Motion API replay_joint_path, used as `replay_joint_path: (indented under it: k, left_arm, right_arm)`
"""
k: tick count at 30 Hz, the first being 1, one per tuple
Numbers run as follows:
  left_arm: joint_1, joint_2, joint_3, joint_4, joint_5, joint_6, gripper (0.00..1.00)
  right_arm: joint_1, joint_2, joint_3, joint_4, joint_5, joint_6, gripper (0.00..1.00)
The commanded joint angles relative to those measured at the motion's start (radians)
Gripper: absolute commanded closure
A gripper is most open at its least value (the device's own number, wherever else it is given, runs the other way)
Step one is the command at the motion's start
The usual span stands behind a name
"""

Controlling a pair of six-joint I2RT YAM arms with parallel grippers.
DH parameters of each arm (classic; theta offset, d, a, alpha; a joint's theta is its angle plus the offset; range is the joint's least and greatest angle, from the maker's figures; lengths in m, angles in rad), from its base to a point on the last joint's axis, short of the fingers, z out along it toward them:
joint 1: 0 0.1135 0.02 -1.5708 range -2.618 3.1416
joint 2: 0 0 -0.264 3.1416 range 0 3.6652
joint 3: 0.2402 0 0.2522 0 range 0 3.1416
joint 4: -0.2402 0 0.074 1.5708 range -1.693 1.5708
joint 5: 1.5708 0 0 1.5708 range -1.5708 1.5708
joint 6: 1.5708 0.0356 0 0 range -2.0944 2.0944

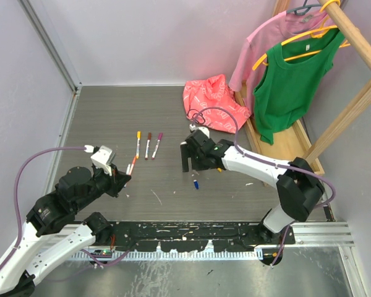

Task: Insert the pens into the pen caps
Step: Insert the pen cap onto the pen.

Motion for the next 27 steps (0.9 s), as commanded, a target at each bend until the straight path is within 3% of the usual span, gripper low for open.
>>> replay_joint_path:
  k: [1, 10, 21, 27]
  left_arm:
    - [0.003, 0.001, 0.008, 0.025, -0.012, 0.005, 0.97]
    - [0.003, 0.002, 0.008, 0.023, -0.014, 0.005, 0.96]
    - [0.003, 0.004, 0.008, 0.023, -0.014, 0.005, 0.96]
    - [0.003, 0.001, 0.008, 0.023, -0.014, 0.005, 0.96]
  right_arm:
    - [0.065, 0.041, 0.007, -0.049, 0.031, 0.026, 0.12]
    - [0.136, 0.165, 0.049, -0.116, 0.129, 0.045, 0.32]
    - [0.137, 0.2, 0.047, -0.089, 0.099, 0.026, 0.51]
    - [0.134, 0.222, 0.054, -0.087, 0.094, 0.018, 0.53]
